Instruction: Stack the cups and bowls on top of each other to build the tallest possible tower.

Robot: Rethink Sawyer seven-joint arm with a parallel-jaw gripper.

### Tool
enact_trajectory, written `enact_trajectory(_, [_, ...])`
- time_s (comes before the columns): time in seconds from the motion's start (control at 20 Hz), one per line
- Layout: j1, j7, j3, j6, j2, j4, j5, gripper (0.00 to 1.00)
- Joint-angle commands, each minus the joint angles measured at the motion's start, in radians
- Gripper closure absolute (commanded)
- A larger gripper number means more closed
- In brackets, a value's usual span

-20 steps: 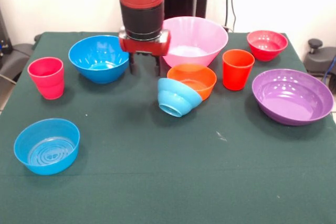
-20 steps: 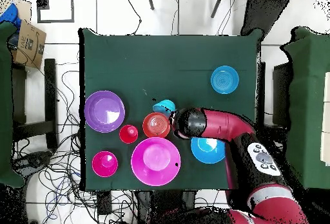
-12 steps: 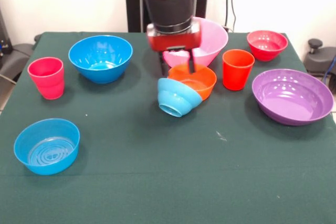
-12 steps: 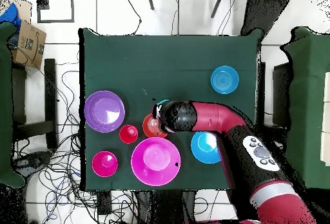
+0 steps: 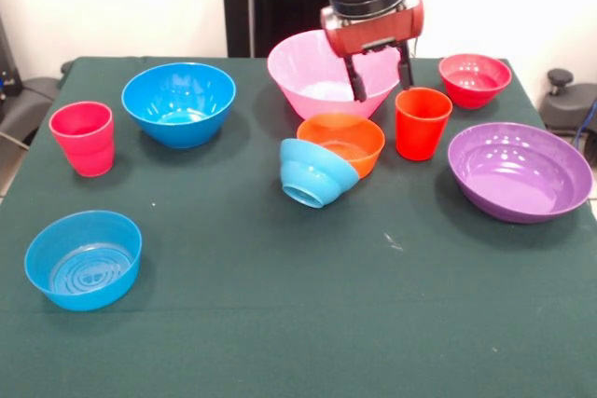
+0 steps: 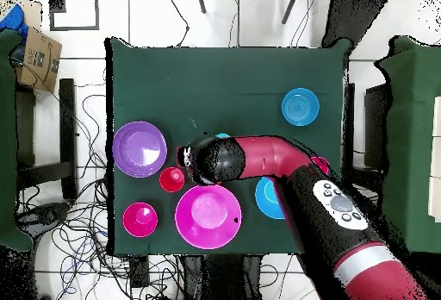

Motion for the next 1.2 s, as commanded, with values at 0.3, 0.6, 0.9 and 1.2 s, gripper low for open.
enact_trajectory(0.3, [0.135,-0.034,-0.086,-0.128,0.002,0.009,-0.330,0.00])
enact_trajectory(0.6, [0.260,0.104,-0.242,-0.204,0.002,-0.035,-0.488,0.00])
enact_trajectory(0.9, [0.370,0.190,-0.393,-0.244,0.002,-0.075,-0.575,0.00])
enact_trajectory(1.2, [0.544,0.358,-0.620,-0.313,0.023,-0.144,-0.614,0.00])
